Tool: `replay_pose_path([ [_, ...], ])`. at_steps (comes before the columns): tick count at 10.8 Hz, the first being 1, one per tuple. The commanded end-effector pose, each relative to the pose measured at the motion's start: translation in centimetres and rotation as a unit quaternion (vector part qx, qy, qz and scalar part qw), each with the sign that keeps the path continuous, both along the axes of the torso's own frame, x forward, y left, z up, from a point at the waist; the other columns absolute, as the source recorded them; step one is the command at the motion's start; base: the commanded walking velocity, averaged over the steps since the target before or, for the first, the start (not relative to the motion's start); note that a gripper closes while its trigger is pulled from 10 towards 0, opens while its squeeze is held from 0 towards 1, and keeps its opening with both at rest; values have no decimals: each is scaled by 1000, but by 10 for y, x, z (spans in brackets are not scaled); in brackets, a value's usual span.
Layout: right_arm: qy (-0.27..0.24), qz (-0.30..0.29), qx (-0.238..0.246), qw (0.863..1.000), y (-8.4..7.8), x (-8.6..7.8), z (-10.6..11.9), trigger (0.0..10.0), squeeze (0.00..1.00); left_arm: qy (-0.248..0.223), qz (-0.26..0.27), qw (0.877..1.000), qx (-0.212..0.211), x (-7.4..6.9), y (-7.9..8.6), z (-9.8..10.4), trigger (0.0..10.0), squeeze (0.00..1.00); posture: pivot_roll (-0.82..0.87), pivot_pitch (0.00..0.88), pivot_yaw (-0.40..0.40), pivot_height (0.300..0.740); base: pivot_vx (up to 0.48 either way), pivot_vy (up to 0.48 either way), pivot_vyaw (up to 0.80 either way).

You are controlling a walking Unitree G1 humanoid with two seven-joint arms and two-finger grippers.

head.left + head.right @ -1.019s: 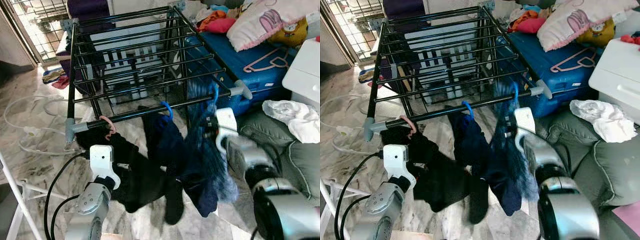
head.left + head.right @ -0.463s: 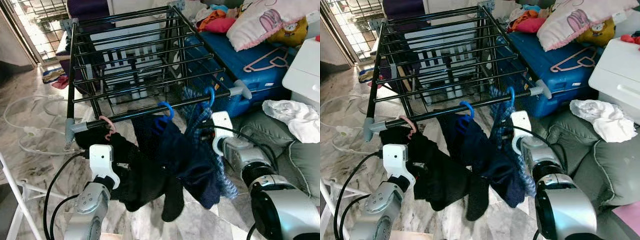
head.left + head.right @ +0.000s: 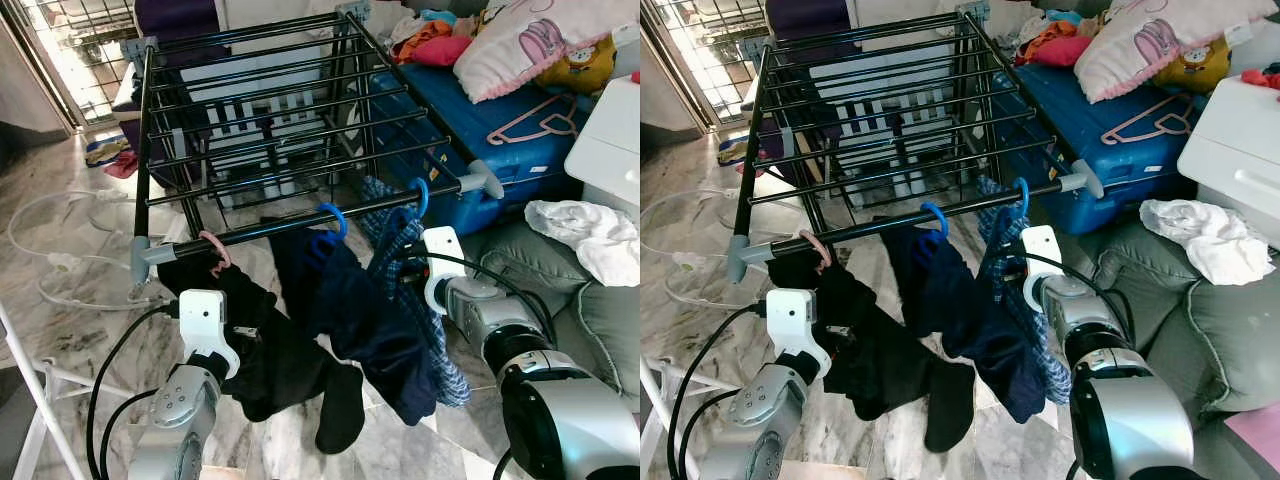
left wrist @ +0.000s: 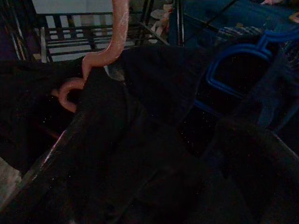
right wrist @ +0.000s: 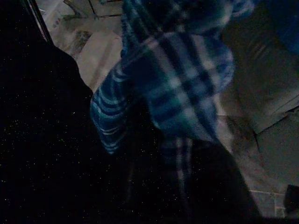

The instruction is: Hang hanger

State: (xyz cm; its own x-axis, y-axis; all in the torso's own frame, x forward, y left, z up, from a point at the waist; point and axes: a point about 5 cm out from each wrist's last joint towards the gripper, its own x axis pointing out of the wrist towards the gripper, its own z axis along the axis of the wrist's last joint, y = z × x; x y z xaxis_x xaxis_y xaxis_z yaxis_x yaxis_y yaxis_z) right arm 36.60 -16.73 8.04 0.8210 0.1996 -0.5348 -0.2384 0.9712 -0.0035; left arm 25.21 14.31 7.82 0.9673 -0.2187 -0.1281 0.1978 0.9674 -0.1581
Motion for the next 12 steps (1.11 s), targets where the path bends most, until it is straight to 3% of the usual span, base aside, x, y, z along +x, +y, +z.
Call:
replay_pose_path([
  [1, -11, 0, 3, 1000, 2, 2, 3, 10000, 1000, -6, 5, 1000, 10, 2, 4, 4, 10000, 0, -52, 0, 109, 740, 0, 0, 0],
  [7, -72, -7, -24, 997, -19, -4, 8, 10000, 1000, 5, 4, 1000, 7, 1, 3, 1, 10000, 0, -67, 0, 110, 740, 0, 0, 0],
  [12, -155, 11, -31, 987, -19, -22, 19, 10000, 1000, 10, 11, 1000, 12, -1, 4, 0, 10000, 0, -71, 0, 107, 740, 0, 0, 0],
])
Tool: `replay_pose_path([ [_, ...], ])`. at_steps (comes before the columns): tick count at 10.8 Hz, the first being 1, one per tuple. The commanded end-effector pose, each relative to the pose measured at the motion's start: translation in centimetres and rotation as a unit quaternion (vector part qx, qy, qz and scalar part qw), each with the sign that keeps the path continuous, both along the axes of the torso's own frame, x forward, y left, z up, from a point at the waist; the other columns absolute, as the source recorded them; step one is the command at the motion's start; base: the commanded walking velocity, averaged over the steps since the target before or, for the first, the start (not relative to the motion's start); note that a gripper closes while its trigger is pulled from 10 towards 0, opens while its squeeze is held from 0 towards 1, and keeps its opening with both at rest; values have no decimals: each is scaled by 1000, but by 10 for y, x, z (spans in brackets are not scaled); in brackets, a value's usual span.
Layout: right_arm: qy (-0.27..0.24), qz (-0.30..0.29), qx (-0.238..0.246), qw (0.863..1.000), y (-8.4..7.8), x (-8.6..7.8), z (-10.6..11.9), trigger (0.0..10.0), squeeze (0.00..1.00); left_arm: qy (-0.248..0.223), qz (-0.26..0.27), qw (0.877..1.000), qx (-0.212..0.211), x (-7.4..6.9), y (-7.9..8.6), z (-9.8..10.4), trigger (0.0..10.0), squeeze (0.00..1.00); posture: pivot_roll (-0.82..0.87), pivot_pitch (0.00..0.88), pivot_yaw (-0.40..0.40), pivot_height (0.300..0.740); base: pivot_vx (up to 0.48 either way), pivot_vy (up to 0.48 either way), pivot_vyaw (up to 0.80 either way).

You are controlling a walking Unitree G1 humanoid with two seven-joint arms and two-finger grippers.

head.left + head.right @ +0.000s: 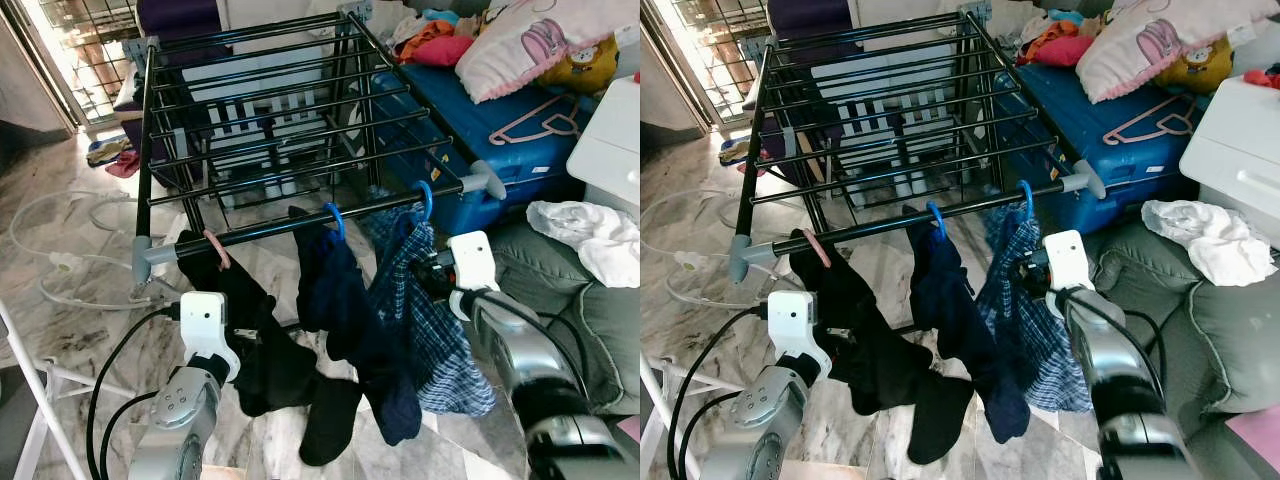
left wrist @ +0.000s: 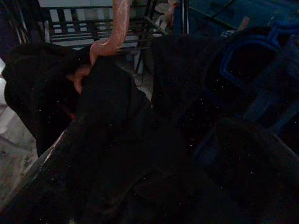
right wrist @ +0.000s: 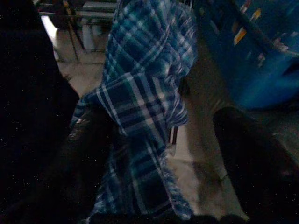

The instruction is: Hang hanger

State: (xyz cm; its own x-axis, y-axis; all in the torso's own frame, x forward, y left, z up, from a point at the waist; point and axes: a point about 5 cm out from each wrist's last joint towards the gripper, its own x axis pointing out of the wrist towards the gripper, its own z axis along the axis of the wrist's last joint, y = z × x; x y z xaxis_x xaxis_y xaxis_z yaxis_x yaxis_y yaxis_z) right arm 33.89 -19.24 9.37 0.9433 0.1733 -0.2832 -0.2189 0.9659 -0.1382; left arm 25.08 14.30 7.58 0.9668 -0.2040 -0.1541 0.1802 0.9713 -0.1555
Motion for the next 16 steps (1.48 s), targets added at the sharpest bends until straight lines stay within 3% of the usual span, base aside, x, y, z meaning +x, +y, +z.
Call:
replay_pose_path([
  [1, -27, 1, 3, 1000, 4, 0, 9, 10000, 1000, -2, 6, 1000, 10, 0, 4, 2, 10000, 0, -71, 0, 107, 740, 0, 0, 0],
  [7, -58, -17, 19, 998, -5, -30, 20, 10000, 1000, 9, 35, 999, 26, -1, 10, -2, 10000, 0, -87, 0, 98, 740, 0, 0, 0],
  [16, -66, -17, 42, 997, 5, -39, 25, 10000, 1000, 23, 50, 997, 47, -2, 8, -9, 10000, 0, -95, 0, 97, 740, -28, 0, 0],
])
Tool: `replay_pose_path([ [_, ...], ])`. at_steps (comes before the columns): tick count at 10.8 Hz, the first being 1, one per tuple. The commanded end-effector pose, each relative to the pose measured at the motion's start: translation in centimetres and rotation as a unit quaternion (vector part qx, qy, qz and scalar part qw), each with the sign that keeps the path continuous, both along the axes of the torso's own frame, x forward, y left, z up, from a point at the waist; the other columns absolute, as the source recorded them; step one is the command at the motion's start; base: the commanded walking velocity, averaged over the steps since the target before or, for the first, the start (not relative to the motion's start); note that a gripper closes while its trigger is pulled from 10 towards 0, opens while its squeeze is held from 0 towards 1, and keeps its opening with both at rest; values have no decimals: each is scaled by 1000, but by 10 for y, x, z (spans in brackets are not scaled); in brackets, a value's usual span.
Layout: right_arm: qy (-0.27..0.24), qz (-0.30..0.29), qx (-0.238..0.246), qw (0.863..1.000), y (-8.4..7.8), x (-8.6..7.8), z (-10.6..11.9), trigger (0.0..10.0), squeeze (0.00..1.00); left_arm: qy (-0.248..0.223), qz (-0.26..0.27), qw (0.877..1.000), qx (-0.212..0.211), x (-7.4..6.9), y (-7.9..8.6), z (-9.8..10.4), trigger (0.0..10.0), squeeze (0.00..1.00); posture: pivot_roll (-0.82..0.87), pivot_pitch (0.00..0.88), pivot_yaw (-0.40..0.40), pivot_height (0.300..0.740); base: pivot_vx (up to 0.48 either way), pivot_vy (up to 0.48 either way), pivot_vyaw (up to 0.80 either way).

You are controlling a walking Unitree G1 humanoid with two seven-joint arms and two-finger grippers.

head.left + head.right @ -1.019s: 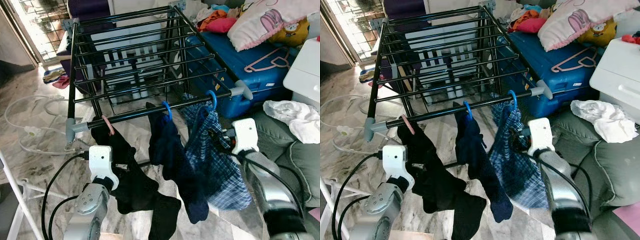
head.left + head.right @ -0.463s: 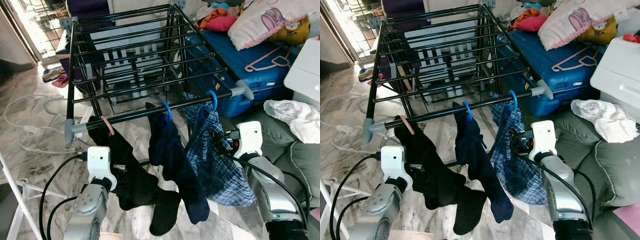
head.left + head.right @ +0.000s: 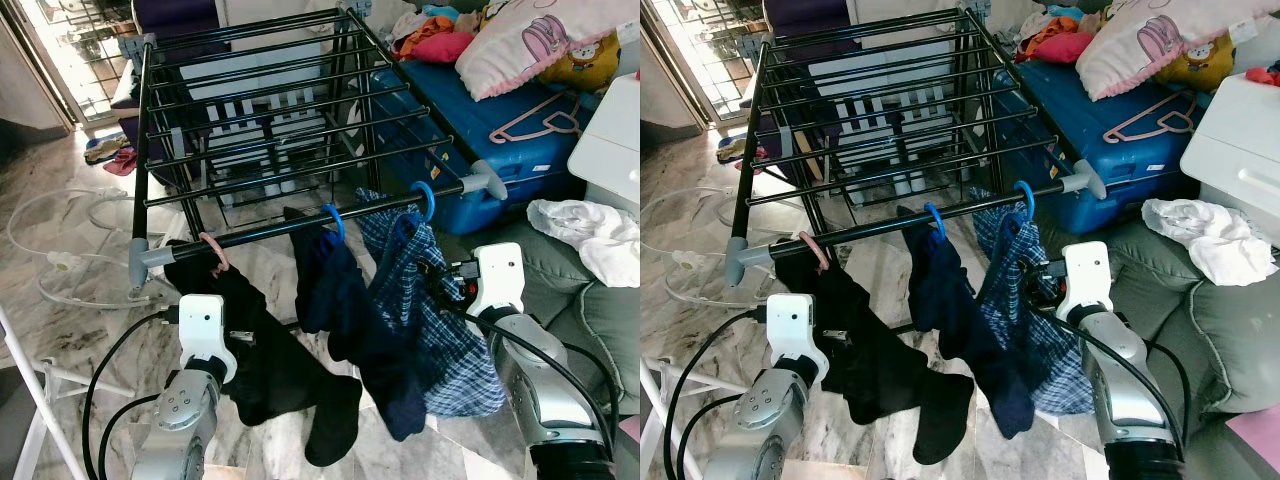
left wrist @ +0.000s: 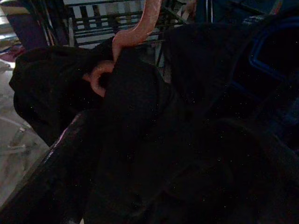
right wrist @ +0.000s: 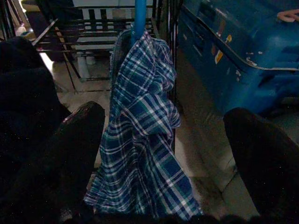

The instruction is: Hang hanger

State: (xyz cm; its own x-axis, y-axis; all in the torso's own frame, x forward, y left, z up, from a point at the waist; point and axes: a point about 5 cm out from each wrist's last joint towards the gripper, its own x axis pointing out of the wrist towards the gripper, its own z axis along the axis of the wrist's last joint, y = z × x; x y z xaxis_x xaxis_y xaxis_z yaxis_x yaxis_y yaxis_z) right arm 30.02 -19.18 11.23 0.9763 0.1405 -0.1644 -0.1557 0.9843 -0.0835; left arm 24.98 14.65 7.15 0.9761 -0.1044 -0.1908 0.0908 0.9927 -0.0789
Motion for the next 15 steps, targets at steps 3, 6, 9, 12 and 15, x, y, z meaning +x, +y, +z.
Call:
replay_pose_path([
  [3, -14, 2, 1, 1000, 4, 0, 8, 10000, 1000, 11, 5, 1000, 7, -1, 3, -5, 10000, 0, -96, 0, 98, 740, -295, 0, 0],
  [6, -21, -12, -6, 1000, 0, 1, 10, 10000, 1000, 12, 3, 1000, 7, 0, 2, -5, 10000, 0, -98, 0, 99, 740, -303, 0, 0],
  [9, -27, -18, -8, 999, -1, 3, 13, 10000, 1000, 11, 2, 1000, 8, 0, 1, -5, 10000, 0, -101, 0, 97, 740, -304, 0, 0],
  [12, -29, -14, -9, 999, 2, 5, 14, 10000, 0, 8, 3, 1000, 8, 2, 1, -4, 10000, 0, -101, 0, 98, 740, -203, 0, 0],
  [15, -28, -4, -9, 1000, 10, 8, 12, 10000, 0, -5, 11, 1000, 10, 8, 8, 0, 10000, 0, -90, 0, 104, 740, 0, 0, 0],
])
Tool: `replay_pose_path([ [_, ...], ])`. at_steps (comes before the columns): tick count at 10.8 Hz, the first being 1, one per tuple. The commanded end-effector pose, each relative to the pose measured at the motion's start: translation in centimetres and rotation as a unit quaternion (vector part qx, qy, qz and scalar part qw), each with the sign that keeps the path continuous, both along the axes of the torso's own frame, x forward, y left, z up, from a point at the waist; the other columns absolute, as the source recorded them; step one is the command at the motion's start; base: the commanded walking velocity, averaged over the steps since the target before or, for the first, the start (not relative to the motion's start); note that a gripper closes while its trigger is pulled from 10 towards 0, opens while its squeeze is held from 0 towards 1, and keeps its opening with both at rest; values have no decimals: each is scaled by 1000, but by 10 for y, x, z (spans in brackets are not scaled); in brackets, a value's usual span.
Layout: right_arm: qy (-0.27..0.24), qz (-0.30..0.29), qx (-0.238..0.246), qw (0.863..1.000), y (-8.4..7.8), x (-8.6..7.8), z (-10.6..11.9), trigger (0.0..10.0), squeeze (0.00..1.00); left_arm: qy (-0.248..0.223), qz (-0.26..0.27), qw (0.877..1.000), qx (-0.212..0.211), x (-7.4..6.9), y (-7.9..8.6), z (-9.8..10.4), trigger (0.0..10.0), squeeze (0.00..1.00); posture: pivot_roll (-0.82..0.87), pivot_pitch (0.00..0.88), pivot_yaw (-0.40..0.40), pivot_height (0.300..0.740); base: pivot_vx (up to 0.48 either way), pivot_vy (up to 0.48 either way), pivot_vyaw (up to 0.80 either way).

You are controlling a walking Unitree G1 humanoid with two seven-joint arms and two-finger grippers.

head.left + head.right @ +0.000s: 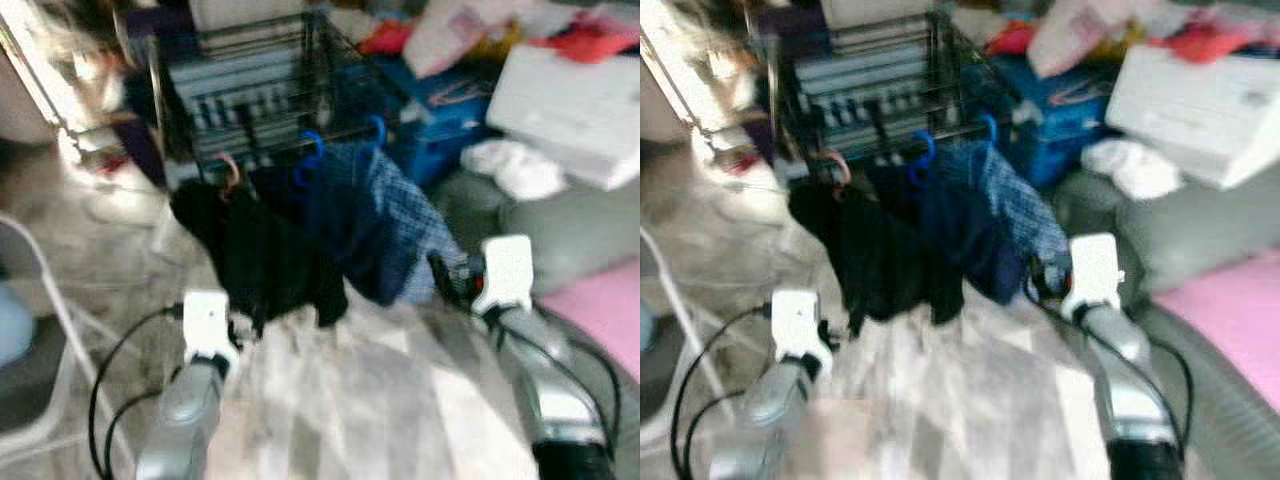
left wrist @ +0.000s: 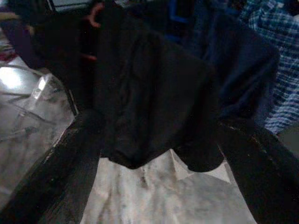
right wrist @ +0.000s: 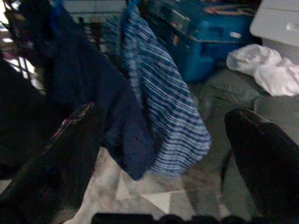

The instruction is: Hang hanger

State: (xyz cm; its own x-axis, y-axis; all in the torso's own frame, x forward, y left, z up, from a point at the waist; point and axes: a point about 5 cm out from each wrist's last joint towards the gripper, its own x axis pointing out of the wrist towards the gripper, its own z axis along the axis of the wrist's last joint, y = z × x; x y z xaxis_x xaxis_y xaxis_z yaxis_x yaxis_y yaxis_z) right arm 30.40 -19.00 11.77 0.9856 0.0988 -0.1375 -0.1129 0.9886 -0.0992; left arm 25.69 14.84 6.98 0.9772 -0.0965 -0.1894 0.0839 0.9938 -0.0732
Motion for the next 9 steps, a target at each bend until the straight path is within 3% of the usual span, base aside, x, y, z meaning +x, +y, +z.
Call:
replay_pose_path([
  [1, -9, 17, 2, 1000, 10, 5, 5, 10000, 0, -10, 12, 1000, -4, 3, 6, 5, 10000, 0, -81, 0, 100, 740, 0, 0, 0],
  [4, -26, 25, -5, 999, 17, 13, 12, 10000, 0, -30, 15, 999, -9, 8, 3, 10, 10000, 0, -98, 0, 112, 740, 0, 0, 0],
  [9, -23, 8, 13, 1000, 22, 0, 3, 10000, 0, -34, 14, 999, -11, 14, 7, 12, 10000, 0, -129, 0, 155, 740, 0, 0, 0],
])
